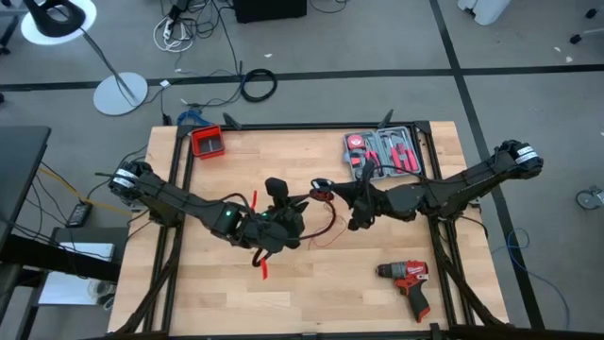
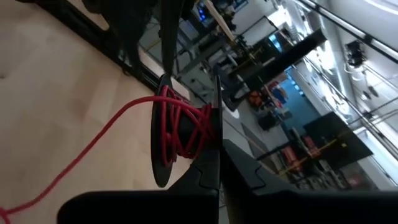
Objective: Coil cords
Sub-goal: Uncoil the red wire from the black spool
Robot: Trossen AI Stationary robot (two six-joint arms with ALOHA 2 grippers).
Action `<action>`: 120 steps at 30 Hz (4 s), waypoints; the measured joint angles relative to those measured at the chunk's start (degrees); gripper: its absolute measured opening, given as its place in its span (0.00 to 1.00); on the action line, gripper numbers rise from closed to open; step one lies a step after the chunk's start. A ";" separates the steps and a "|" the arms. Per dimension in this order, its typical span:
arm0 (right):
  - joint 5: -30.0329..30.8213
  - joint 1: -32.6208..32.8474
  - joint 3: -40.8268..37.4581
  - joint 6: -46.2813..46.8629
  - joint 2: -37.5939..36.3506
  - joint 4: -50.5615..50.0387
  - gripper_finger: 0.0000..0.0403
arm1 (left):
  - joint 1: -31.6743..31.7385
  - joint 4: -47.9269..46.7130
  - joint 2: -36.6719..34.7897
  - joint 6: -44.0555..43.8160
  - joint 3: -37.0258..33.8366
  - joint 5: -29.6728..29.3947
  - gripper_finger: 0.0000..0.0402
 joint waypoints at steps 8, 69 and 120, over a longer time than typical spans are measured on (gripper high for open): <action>-1.69 0.00 0.00 0.08 0.00 -0.16 0.00 | 0.49 0.91 0.00 2.61 0.00 0.03 0.22; -19.10 -7.27 0.04 41.34 8.18 -12.46 0.25 | 3.25 -1.83 0.09 -5.18 0.00 2.93 0.00; -15.28 -4.45 0.00 27.93 5.16 -14.34 0.23 | 0.32 -7.20 0.04 5.25 -1.11 15.23 0.00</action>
